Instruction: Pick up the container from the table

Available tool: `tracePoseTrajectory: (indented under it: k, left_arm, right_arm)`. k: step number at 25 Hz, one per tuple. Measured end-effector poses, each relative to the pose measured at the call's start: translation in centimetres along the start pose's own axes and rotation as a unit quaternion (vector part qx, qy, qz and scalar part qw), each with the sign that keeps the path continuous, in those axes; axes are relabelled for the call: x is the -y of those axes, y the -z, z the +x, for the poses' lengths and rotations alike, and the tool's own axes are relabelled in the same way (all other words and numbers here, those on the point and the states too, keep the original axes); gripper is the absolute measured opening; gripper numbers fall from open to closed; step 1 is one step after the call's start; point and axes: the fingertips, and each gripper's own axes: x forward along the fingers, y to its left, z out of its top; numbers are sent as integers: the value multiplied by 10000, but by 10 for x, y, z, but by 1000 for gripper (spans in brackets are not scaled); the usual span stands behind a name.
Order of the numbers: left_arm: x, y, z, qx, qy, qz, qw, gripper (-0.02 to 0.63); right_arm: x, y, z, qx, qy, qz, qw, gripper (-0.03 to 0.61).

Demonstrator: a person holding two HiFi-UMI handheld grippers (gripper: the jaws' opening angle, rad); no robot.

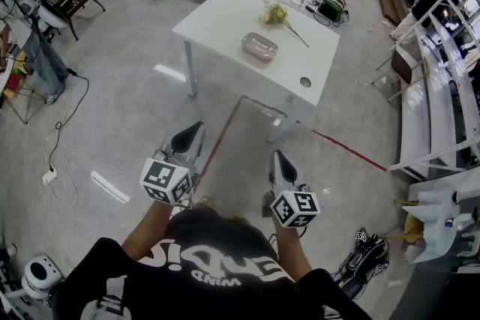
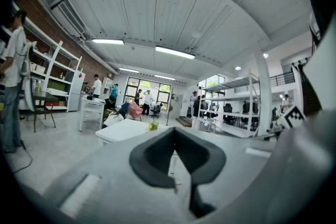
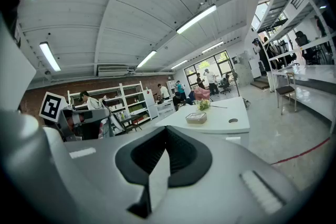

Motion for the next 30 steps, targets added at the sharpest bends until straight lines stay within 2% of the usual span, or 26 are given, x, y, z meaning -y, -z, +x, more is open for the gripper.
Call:
tracePoseTrajectory:
  k: [5,14,20,30]
  left_arm:
    - [-22,-1,6,-13,98,29,9999,2]
    - [-48,5,12,-8,390,17,9992,2]
    - [-60,7,36,1,441,-15,9990,2]
    - [-90,8,100,-31,391,-12,9992,2]
  right_arm:
    - [-7,-2,19,144,47,126,9998,2]
    - [-9,10,32,295,451,177,9984,2]
    - [2,8,49,353,545,223,9976,2]
    - [36,-6,114,316,431,326,9980,2]
